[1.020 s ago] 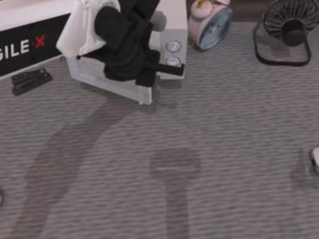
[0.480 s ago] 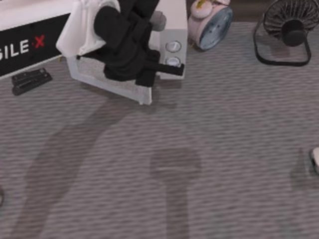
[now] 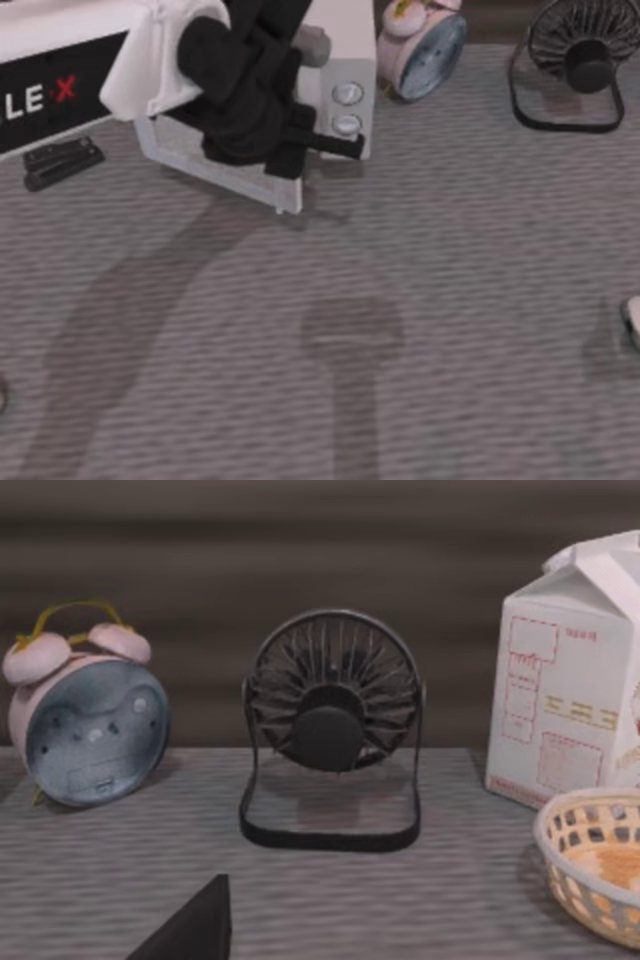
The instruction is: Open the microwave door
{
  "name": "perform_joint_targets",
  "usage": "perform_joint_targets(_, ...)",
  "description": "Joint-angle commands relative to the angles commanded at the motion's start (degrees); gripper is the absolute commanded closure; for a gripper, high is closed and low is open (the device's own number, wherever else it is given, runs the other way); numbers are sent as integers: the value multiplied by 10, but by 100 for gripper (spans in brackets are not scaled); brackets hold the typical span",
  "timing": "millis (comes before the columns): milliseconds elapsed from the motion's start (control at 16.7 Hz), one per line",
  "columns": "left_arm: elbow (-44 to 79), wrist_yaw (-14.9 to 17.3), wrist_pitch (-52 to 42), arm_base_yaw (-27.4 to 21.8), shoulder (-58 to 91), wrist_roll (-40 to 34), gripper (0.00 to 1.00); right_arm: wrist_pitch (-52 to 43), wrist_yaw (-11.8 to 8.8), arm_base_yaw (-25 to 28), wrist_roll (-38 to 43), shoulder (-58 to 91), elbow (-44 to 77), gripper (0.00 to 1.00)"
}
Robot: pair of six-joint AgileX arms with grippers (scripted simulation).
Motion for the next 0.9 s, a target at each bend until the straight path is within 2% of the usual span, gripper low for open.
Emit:
perform_joint_targets(300,-41,25,13,14,-31,49,100,0,0,0,0,0,0,0)
perform_joint_targets(900,-41,25,14,14,-32,49,100,0,0,0,0,0,0,0)
